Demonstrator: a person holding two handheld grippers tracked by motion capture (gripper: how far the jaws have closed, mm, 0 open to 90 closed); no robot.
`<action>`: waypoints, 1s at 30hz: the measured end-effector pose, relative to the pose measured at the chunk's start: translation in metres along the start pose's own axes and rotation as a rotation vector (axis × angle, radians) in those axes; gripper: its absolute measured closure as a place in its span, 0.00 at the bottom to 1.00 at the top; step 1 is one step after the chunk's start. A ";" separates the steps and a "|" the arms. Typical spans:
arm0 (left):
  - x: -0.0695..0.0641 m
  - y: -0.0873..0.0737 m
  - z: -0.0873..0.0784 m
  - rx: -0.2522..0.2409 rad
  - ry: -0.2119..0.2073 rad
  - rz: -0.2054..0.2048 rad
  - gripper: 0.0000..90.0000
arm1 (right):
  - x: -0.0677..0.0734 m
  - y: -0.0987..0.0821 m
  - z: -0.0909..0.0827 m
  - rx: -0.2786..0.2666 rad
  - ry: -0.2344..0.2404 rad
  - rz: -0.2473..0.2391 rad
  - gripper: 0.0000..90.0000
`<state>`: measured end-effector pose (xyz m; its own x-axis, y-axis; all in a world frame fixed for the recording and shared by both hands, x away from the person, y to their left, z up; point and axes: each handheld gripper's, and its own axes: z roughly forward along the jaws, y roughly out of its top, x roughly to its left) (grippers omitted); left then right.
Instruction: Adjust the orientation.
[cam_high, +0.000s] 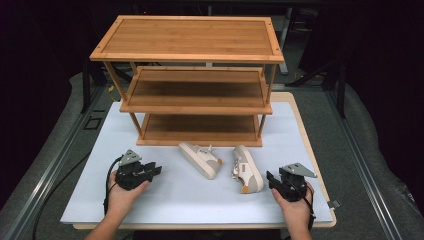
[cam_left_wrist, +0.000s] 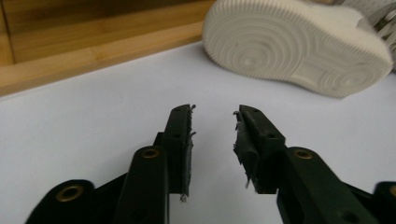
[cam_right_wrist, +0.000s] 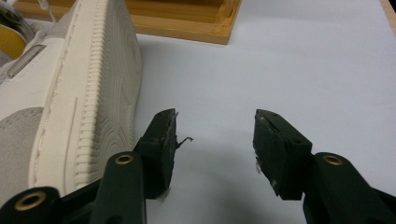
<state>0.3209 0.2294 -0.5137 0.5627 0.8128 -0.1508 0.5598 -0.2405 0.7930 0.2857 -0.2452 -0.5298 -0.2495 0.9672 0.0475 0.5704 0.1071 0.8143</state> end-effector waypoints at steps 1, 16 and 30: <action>-0.001 0.003 0.000 0.002 -0.009 0.002 0.75 | 0.000 0.000 0.000 -0.001 0.000 0.001 0.55; -0.036 0.035 0.024 0.006 -0.113 0.021 1.00 | -0.003 -0.002 -0.002 -0.014 0.004 0.036 0.54; -0.066 0.064 0.053 0.013 -0.151 0.062 1.00 | -0.008 -0.002 -0.001 -0.009 0.013 0.068 0.53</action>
<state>0.3515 0.1324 -0.4843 0.6813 0.7071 -0.1893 0.5279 -0.2954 0.7963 0.2857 -0.2529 -0.5317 -0.2204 0.9692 0.1098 0.5796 0.0396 0.8140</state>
